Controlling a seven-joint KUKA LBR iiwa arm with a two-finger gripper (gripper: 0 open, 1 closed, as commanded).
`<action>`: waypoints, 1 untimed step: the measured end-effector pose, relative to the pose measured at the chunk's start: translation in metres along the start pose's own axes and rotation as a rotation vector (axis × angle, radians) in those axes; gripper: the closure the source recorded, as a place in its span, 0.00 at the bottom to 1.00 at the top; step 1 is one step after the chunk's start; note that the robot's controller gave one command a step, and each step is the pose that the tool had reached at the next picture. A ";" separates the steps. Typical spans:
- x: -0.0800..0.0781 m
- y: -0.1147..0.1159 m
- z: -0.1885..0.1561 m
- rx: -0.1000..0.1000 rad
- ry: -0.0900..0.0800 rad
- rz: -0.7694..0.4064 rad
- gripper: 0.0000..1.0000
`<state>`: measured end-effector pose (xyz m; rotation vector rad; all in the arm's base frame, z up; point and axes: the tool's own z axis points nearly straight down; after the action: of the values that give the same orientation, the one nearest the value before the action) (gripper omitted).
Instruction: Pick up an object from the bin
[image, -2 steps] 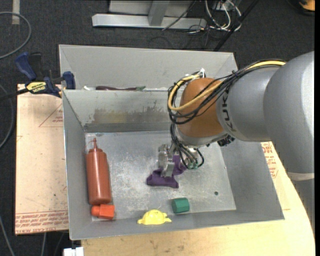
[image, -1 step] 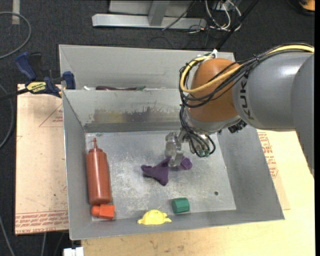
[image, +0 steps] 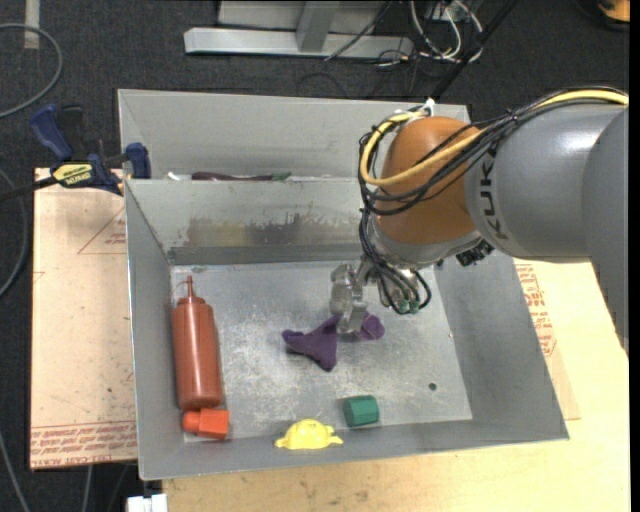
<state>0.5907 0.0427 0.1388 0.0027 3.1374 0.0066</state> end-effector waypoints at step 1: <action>0.003 -0.004 -0.064 -0.001 -0.003 0.024 1.00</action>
Offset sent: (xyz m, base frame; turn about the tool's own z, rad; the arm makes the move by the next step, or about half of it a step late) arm 0.0000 0.0000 0.0000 0.0000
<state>0.5877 0.0382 0.2023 0.0410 3.1340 0.0087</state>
